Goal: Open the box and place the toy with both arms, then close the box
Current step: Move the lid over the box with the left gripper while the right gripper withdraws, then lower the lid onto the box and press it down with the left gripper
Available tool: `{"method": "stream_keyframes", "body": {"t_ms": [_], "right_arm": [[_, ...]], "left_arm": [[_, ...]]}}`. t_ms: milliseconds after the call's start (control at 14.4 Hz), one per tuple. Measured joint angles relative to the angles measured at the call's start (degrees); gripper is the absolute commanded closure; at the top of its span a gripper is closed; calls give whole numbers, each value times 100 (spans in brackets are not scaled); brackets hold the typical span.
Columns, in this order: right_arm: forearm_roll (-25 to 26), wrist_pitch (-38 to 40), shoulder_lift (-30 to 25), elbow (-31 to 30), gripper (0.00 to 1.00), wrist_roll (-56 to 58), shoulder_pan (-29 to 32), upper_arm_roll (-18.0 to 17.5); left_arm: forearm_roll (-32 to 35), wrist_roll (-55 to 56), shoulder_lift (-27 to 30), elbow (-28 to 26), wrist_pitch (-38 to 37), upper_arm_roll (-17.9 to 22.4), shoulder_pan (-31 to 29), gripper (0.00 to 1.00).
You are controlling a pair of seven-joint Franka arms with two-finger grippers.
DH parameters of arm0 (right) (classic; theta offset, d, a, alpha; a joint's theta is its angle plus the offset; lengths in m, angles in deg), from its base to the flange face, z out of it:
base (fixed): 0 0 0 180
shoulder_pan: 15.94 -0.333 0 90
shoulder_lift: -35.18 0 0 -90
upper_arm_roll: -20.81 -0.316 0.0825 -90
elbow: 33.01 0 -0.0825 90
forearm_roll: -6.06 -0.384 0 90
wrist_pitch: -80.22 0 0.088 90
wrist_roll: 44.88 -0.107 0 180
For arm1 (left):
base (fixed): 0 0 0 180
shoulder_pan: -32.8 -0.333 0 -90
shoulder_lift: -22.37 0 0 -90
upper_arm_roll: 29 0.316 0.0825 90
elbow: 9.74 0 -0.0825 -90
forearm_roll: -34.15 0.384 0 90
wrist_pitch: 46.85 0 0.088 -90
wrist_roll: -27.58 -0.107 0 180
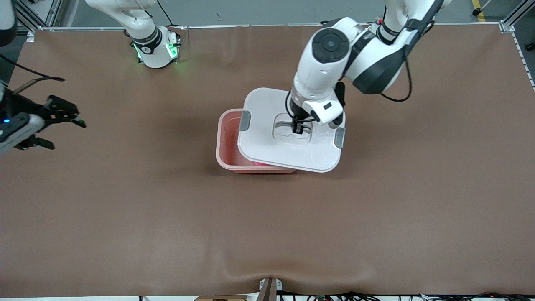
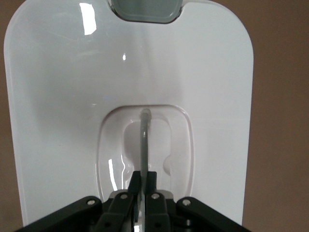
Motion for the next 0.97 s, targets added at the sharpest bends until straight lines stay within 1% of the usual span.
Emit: {"method": "stream_keyframes", "body": {"t_ms": [139,278,487,695,974], "right_arm": [[492,-27,-176,-190,0,-795,101,8],[768,-49,-373,-334,0,-1405,92,-33],[857,-76,-545,-513,0,-1811,119,-40],[863,-130,-595,-678,0,-2495,199,-25],[864,-126,-599,-716,0,-2775,214,-19]], "left_arm": [[342,619,-142,0,273,0,224,100],[660,1069,-232,0,420,-2,435,100],[1165,1661,-344,-2,504,-1,729,100],[1738,2282,-530,-3,540,0,947,100],[1877,2543,-691,34,613,4,1035,100]]}}
